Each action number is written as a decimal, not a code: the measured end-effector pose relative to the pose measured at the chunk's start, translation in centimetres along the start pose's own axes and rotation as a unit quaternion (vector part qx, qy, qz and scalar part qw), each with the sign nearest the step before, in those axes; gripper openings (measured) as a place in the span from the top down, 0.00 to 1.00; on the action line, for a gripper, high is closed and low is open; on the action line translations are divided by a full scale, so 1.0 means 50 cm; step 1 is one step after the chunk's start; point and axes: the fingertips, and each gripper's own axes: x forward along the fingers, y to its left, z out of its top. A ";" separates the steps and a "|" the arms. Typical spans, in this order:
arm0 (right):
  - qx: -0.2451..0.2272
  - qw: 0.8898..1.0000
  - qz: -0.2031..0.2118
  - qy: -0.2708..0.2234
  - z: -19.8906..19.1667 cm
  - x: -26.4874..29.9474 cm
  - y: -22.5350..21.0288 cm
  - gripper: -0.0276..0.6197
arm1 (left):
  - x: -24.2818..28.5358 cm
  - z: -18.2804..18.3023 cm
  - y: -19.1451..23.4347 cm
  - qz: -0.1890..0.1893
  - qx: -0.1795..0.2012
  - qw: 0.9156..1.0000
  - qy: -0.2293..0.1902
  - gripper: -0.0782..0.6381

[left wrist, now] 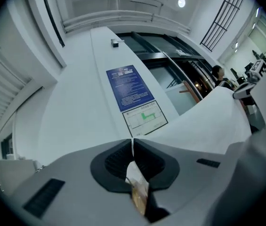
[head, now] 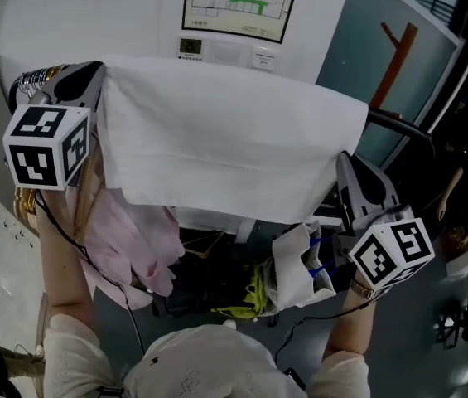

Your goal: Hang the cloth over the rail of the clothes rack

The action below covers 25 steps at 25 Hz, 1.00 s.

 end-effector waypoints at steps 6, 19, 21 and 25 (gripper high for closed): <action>0.011 0.999 -0.030 -0.012 -0.016 0.007 -0.020 0.91 | -0.016 -0.007 0.002 0.049 0.003 0.998 -0.035 0.86; -0.033 0.980 -0.141 -0.138 0.033 -0.115 0.036 0.93 | -0.185 0.009 -0.073 0.106 -0.027 0.976 -0.189 0.86; -0.034 0.985 -0.119 -0.123 0.002 -0.103 0.077 0.93 | -0.209 -0.024 -0.120 0.085 -0.046 0.975 -0.199 0.86; -0.007 0.991 -0.086 -0.104 -0.081 -0.094 0.140 0.93 | -0.245 -0.128 -0.215 0.059 -0.059 0.978 -0.191 0.86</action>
